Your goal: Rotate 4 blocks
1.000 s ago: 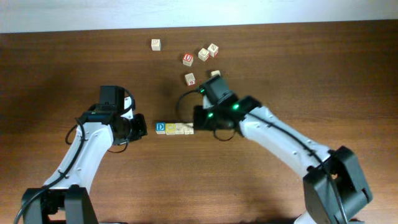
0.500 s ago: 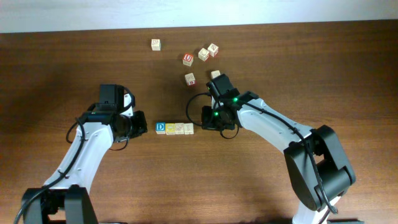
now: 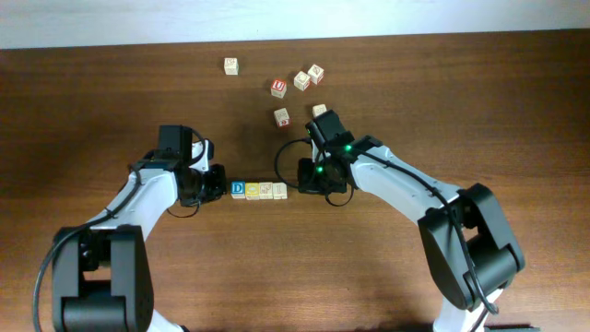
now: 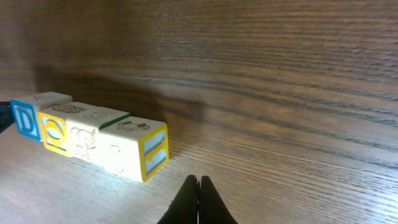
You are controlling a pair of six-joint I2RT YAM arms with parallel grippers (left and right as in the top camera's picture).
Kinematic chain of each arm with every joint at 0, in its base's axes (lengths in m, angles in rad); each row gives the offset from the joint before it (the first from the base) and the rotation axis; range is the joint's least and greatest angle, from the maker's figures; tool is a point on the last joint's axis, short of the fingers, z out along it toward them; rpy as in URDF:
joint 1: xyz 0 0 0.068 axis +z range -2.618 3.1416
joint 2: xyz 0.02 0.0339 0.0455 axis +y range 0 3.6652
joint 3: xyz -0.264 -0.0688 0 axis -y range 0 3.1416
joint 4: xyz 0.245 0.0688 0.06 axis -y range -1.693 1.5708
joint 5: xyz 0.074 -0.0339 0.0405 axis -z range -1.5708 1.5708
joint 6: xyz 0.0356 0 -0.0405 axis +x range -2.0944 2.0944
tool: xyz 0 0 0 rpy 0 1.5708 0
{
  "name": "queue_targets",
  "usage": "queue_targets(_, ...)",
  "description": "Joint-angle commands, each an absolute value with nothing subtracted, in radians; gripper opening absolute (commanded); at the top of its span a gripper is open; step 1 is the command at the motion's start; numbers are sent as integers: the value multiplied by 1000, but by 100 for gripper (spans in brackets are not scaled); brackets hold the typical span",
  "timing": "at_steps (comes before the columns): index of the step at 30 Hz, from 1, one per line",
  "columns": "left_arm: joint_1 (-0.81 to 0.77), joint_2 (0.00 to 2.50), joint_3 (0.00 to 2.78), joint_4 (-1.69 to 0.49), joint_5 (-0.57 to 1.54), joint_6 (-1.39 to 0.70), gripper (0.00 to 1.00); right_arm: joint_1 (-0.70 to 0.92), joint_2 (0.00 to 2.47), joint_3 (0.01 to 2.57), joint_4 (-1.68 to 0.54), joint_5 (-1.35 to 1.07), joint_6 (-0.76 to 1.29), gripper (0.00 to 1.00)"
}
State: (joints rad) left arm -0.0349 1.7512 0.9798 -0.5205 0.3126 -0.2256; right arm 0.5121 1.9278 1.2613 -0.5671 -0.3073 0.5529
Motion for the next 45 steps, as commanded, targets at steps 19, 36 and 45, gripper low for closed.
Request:
queue_targets(19, -98, 1766, 982, -509, 370, -151, 0, 543, 1975, 1266, -539, -368, 557, 4)
queue_targets(36, -99, 1766, 982, -510, 371, -151, 0, 545, 1987, 1266, -474, -412, 549, 4)
queue_targets(45, -99, 1765, 982, -516, 371, -152, 0, 558, 1987, 1274, -466, -436, 514, 4)
